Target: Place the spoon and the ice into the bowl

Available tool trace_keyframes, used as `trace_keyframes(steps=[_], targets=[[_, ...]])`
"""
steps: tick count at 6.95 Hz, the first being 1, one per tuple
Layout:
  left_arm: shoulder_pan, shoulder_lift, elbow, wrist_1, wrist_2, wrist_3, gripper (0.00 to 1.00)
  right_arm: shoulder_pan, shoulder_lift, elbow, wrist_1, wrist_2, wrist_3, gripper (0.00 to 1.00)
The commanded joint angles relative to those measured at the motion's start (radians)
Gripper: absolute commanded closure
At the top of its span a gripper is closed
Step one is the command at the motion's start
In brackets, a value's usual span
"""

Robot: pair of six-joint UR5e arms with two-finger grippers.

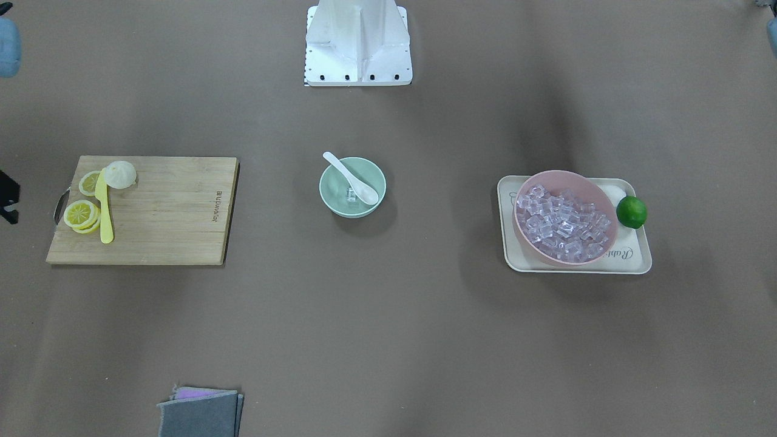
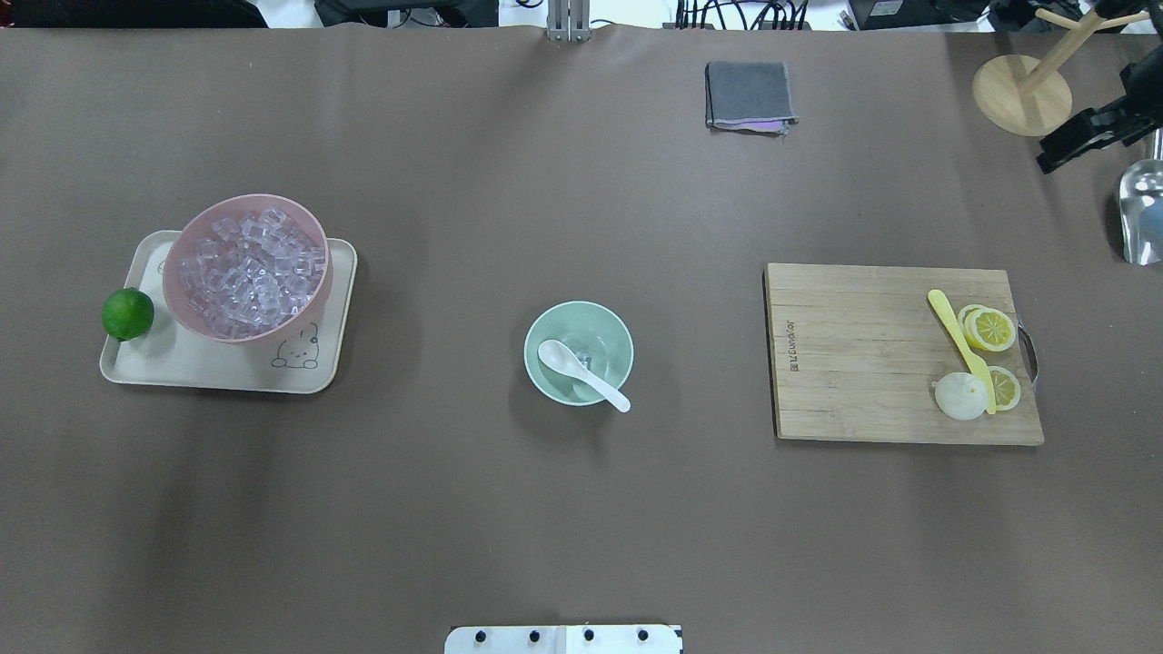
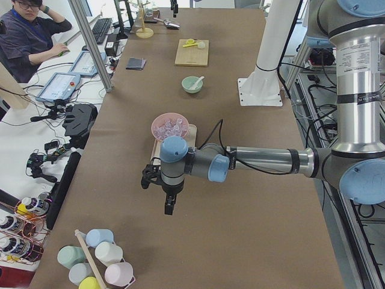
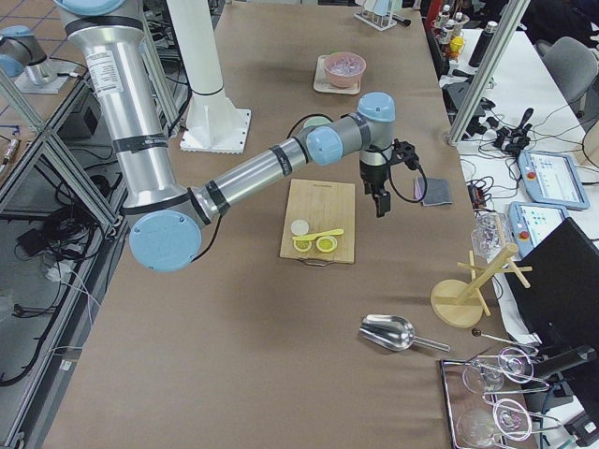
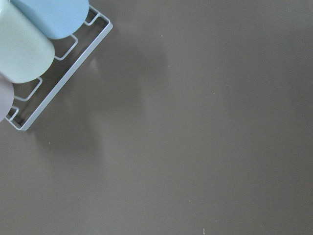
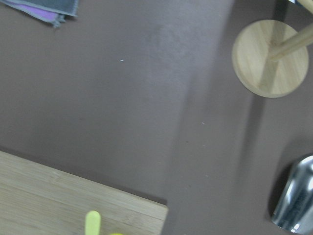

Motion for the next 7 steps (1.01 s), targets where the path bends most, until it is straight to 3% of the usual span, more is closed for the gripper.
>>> trace_keyframes(steps=[1, 3, 4, 5, 7], targets=[[-0.003, -0.096, -0.089, 0.303, -0.005, 0.07, 0.01, 0.117, -0.074, -0.073, -0.038, 0.01, -0.23, 0.0], [-0.003, -0.098, -0.076, 0.304, -0.037, 0.146, 0.01, 0.183, -0.173, -0.133, -0.026, -0.008, -0.278, 0.0], [-0.003, -0.095, -0.076, 0.299, -0.048, 0.147, 0.01, 0.247, -0.18, -0.215, -0.011, 0.002, -0.278, 0.0], [-0.006, -0.098, -0.044, 0.296, -0.065, 0.149, 0.01, 0.295, -0.204, -0.259, 0.067, 0.006, -0.282, 0.0], [-0.05, -0.087, -0.009, 0.27, -0.066, 0.15, 0.01, 0.376, -0.287, -0.249, 0.15, 0.149, -0.285, 0.0]])
